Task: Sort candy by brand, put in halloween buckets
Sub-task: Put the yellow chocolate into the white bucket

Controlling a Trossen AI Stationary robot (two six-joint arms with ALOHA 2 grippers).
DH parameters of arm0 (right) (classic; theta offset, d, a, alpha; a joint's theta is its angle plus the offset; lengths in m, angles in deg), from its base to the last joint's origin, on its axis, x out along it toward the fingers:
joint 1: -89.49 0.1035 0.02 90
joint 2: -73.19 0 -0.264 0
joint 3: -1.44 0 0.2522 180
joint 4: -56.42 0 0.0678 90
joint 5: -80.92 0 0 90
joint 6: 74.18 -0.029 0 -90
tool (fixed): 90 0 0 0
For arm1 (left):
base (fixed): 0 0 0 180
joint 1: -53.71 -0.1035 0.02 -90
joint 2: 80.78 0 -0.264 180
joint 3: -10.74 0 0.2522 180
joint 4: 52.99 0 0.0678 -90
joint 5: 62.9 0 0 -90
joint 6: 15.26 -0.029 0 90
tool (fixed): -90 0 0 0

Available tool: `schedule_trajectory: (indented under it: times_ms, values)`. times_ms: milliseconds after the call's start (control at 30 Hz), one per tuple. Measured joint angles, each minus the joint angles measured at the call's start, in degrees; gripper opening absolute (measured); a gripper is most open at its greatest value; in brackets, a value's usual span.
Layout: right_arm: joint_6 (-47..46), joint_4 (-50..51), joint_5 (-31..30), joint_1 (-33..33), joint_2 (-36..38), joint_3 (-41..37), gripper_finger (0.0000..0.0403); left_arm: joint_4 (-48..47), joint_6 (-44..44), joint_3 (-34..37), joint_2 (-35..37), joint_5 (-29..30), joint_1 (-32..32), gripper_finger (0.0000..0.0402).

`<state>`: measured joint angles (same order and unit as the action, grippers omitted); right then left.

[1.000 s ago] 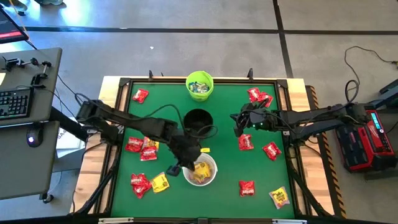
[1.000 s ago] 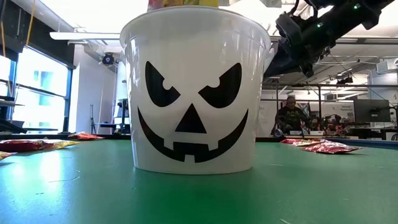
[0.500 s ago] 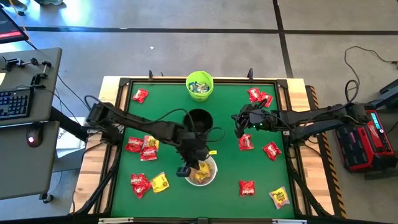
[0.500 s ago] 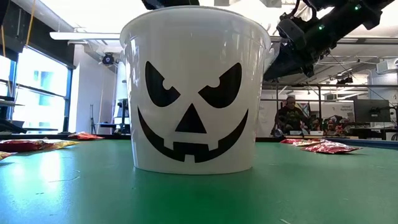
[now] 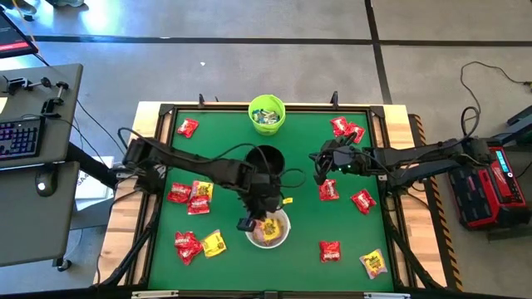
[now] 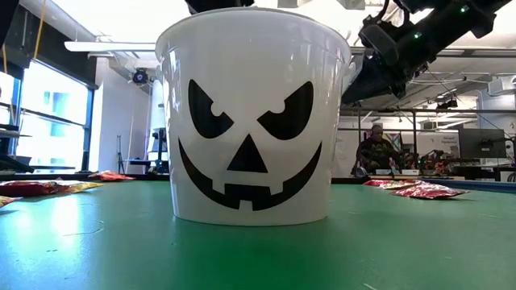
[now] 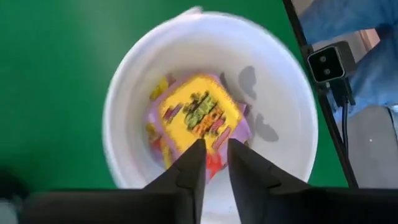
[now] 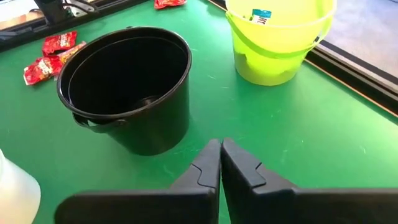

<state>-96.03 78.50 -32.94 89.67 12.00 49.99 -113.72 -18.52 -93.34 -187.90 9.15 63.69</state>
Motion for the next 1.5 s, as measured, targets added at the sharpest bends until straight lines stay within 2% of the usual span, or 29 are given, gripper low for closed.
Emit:
schedule_trajectory:
  times_ms: [133,200,333,433,600,733,1033,1200,1333,1500]
  values:
    - [1.46,0.04,0.63,0.06,0.0,0.02,0.0031,-2.28,0.05,0.01,1.99,0.8,-1.2,0.0093]
    - [1.76,-0.05,1.48,0.58,0.08,0.15,0.0052,-2.34,-0.66,0.02,3.8,3.68,-1.52,0.0106]
    - [0.84,0.09,3.69,2.86,0.22,0.17,0.0095,-2.8,-3.26,0.08,7.61,10.07,-1.9,0.0116]
    - [-1.85,1.02,5.39,4.96,0.22,0.17,0.0124,-1.8,-3.4,1.41,9.65,10.53,-2.52,0.0117]
    - [-7.26,5.67,5.67,8.96,0.22,0.17,0.0156,7.12,-1.32,8.84,14.17,9.22,-3.33,0.0111]
    - [-11.93,8.0,4.85,11.79,0.22,0.17,0.0165,13.37,1.21,16.58,18.96,8.57,-3.72,0.0092]
    - [-16.9,8.62,3.2,16.5,0.21,0.39,0.0165,13.49,7.19,28.22,31.66,6.4,-2.41,0.0066]
    - [-20.51,18.38,9.84,20.71,0.2,5.94,0.0166,10.6,10.55,31.8,36.98,6.44,-0.88,0.0064]
    - [-25.02,26.35,18.76,25.15,0.2,10.51,0.0166,11.42,12.23,37.16,41.05,6.42,-0.42,0.0064]
    - [-34.06,30.43,31.03,31.53,-0.24,11.3,0.0166,15.27,15.81,43.59,45.87,6.65,-0.44,0.0064]
